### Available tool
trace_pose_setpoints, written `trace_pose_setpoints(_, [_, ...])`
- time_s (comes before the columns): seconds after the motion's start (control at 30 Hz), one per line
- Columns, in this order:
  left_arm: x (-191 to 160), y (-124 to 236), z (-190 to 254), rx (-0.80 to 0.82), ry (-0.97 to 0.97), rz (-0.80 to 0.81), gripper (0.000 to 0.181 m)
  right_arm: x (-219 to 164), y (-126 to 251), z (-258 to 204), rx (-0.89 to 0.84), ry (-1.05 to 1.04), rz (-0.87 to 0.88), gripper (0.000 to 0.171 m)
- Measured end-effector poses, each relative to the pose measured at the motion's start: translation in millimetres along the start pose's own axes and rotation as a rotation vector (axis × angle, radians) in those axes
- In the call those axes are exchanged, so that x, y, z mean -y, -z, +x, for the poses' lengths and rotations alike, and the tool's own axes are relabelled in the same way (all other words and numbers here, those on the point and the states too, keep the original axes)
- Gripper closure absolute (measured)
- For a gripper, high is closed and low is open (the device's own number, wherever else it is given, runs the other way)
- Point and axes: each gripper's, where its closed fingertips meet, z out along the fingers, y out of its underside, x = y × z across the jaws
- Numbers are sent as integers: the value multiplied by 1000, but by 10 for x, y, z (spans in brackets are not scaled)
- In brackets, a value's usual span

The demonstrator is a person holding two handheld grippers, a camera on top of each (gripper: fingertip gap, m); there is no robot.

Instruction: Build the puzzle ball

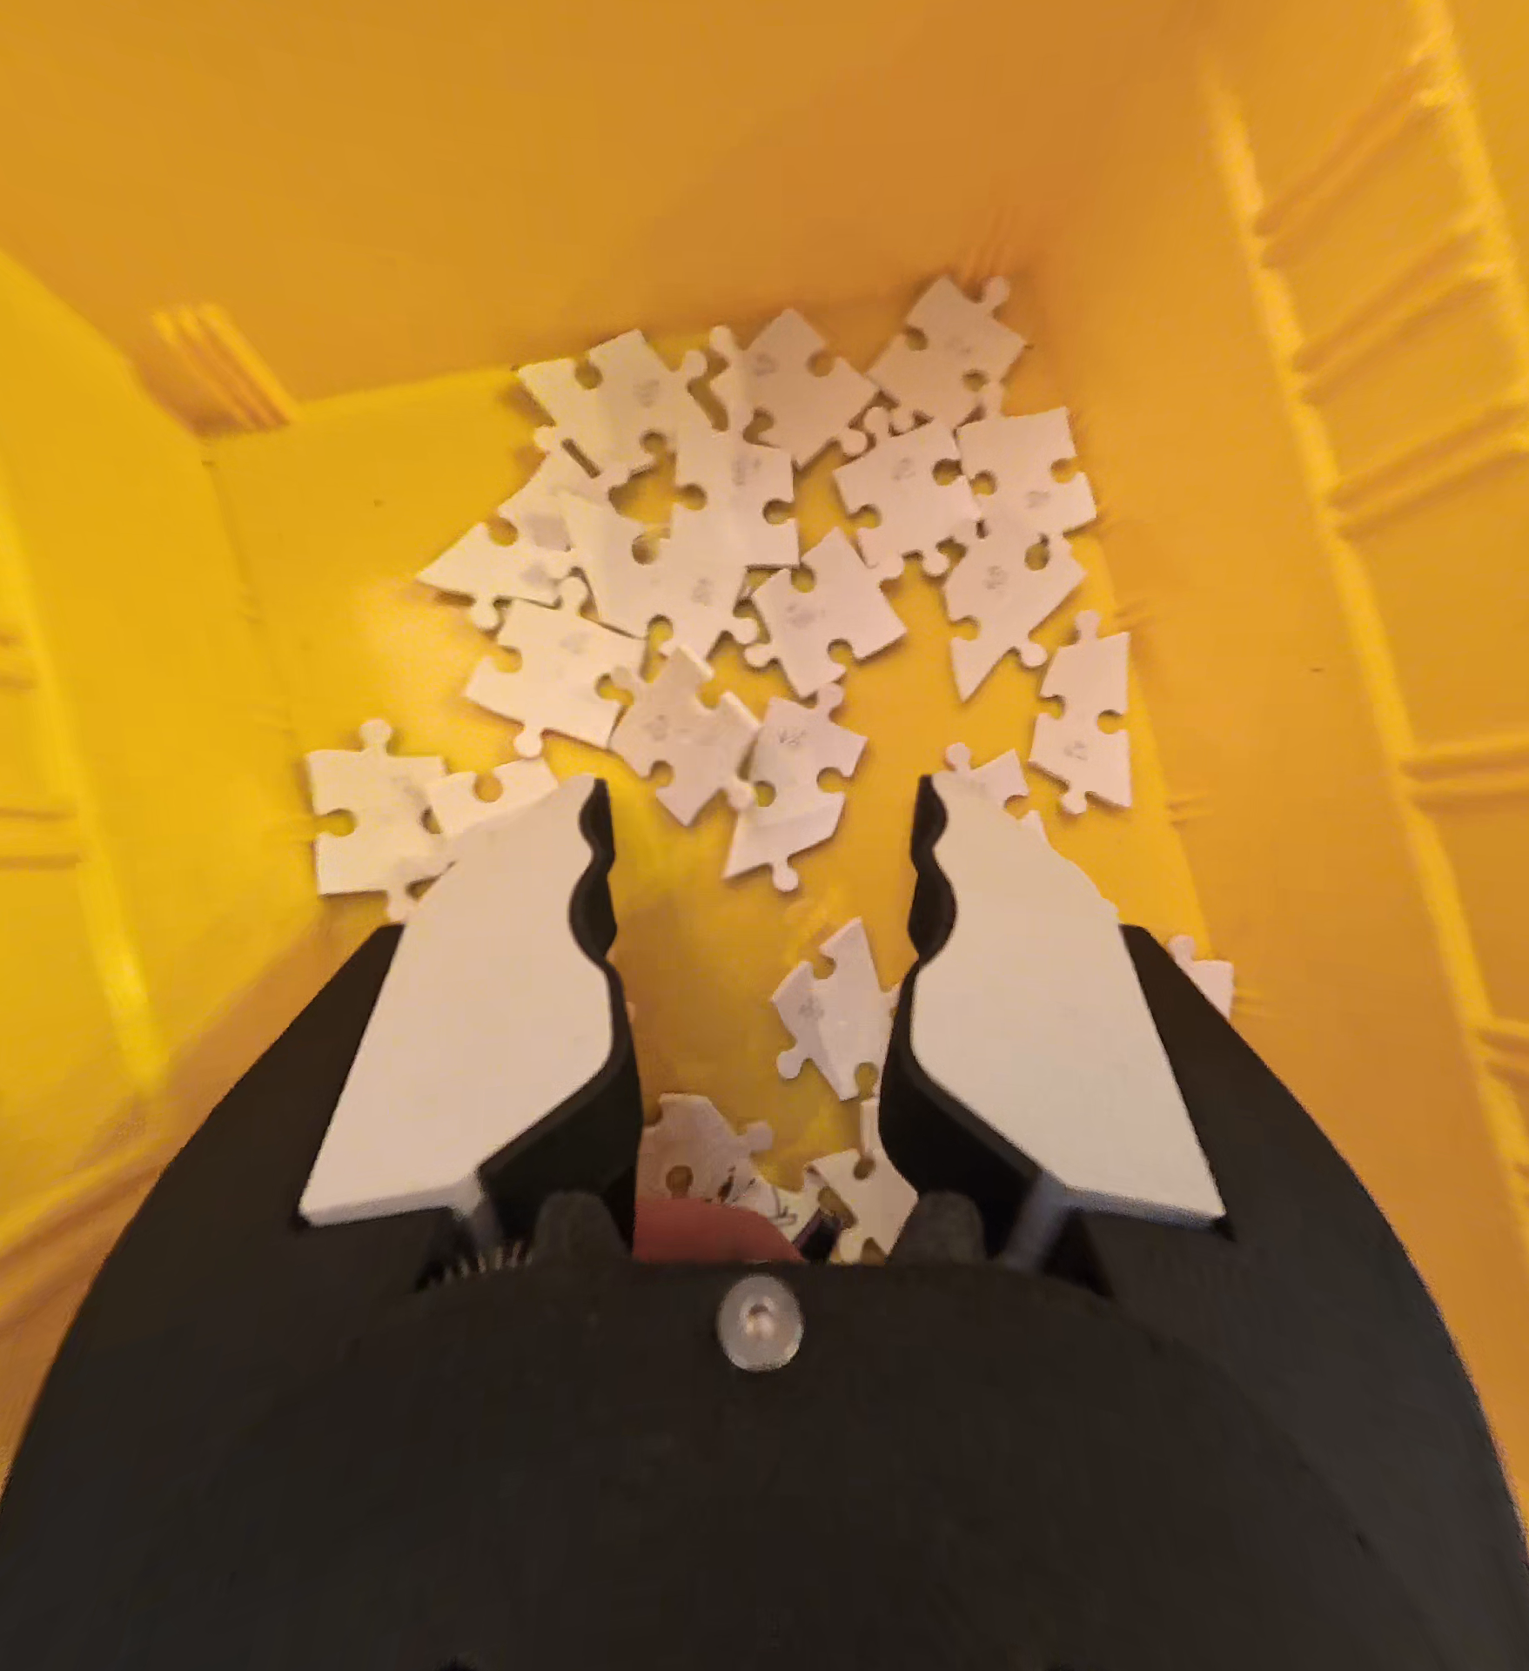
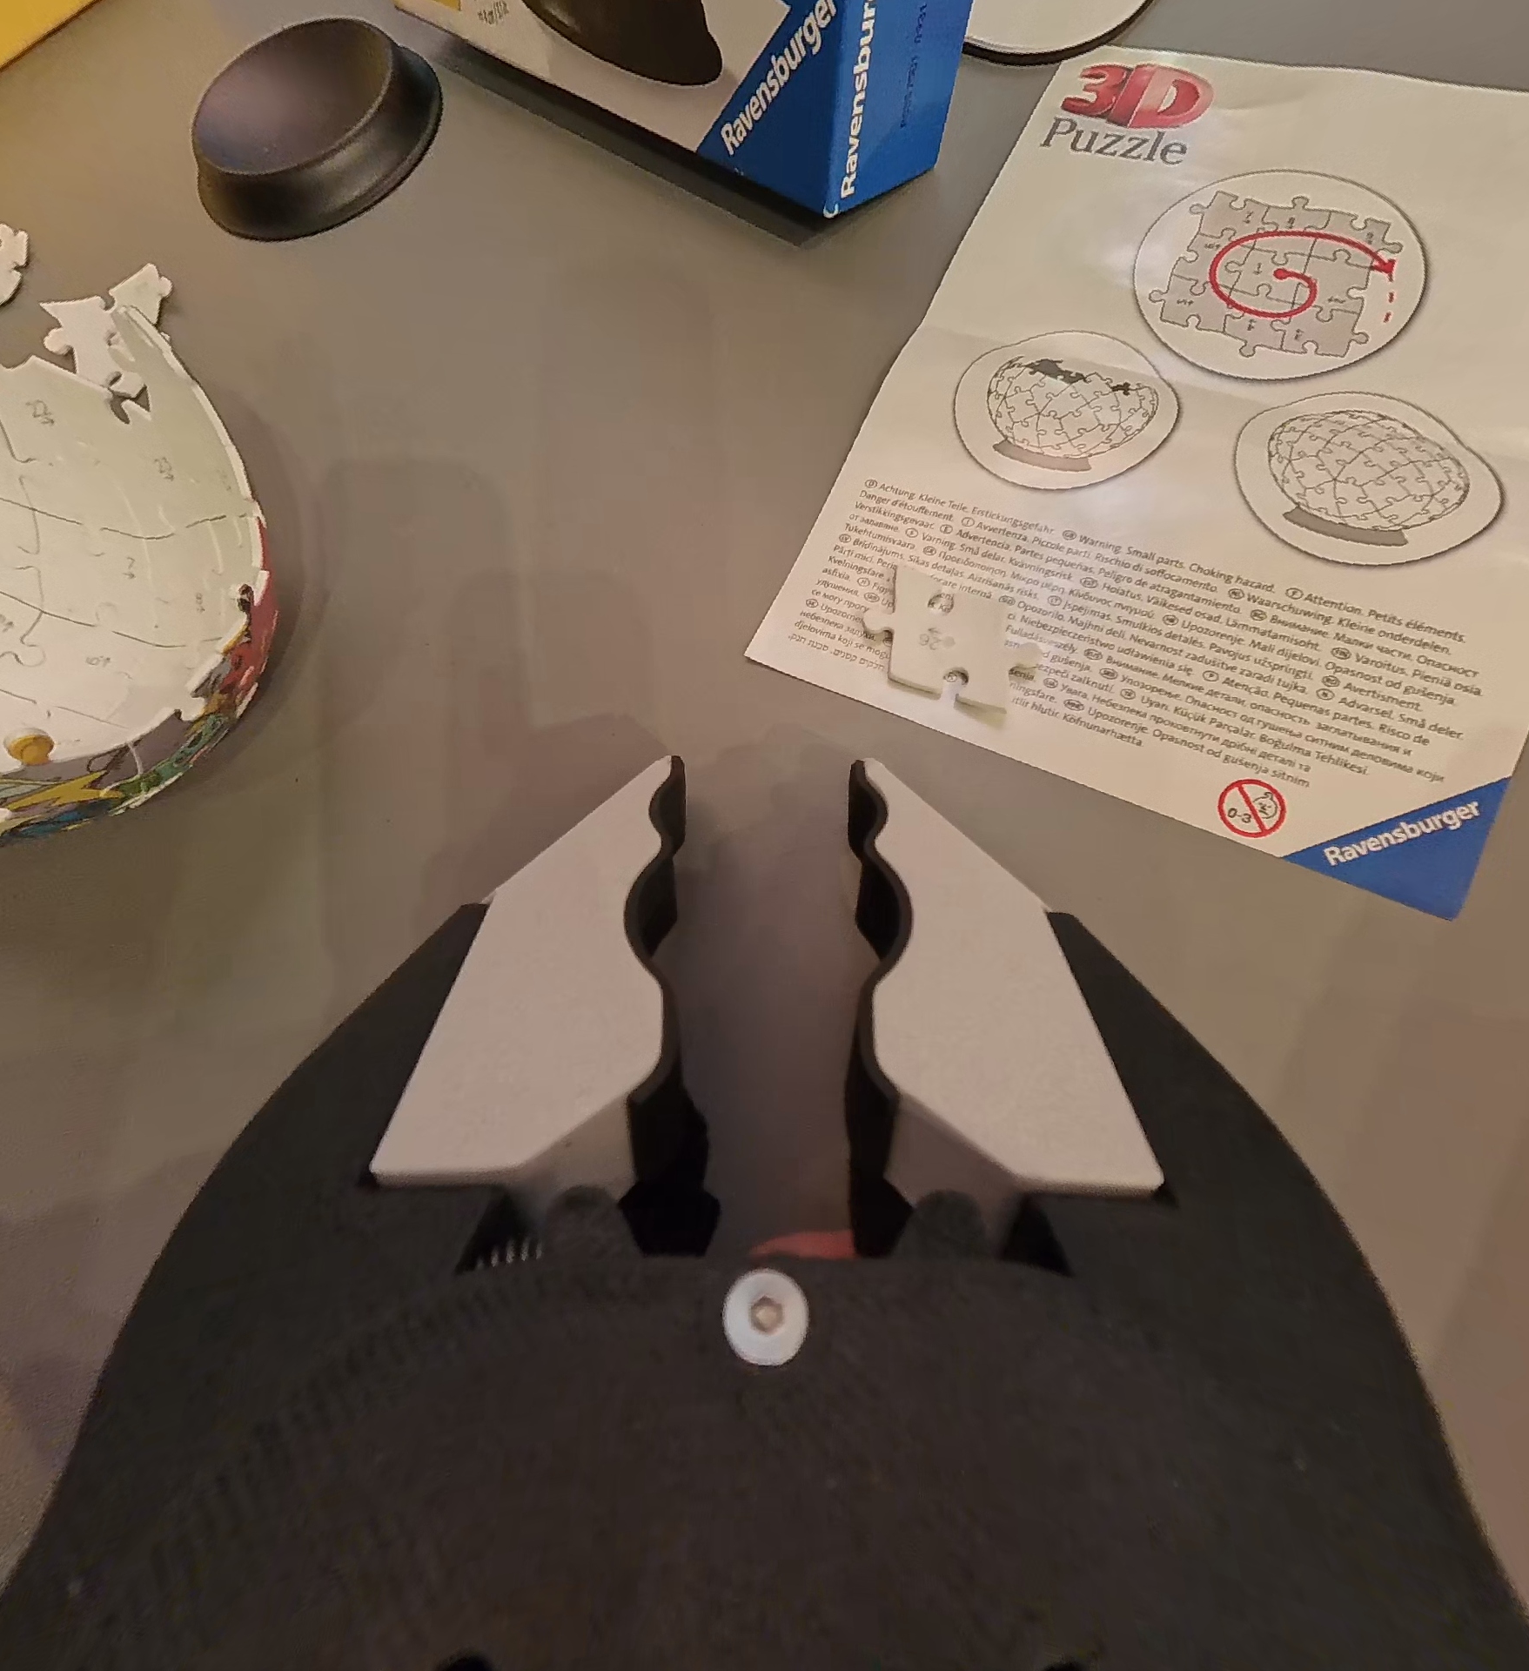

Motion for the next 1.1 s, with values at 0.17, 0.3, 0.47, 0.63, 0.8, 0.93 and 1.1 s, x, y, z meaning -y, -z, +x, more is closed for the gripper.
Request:
trace_pose_setpoints(0.17, [51, 131, 40, 13, -65, 17, 119, 0, 0, -1, 1, 1, 0, 136])
trace_pose_setpoints(0.3, [5, 206, 207, -32, -143, -8, 120, -1, 0, -5, 2, 2, 0, 136])
trace_pose_setpoints(0.47, [-11, 371, 310, -74, -117, -18, 122, -1, 0, -9, 3, 4, -1, 135])
trace_pose_setpoints(0.63, [-106, 374, 375, -40, -172, -36, 122, -2, 1, -13, 5, 6, -1, 134])
trace_pose_setpoints(0.8, [-356, 249, 317, 7, -218, -151, 121, -2, 2, -18, 7, 7, -1, 133])
trace_pose_setpoints(0.93, [-384, 223, 257, 44, -228, -181, 121, -3, 2, -19, 8, 7, -1, 133])
trace_pose_setpoints(1.1, [-420, 196, 211, 76, -248, -213, 121, -2, 1, -18, 7, 7, -1, 133])
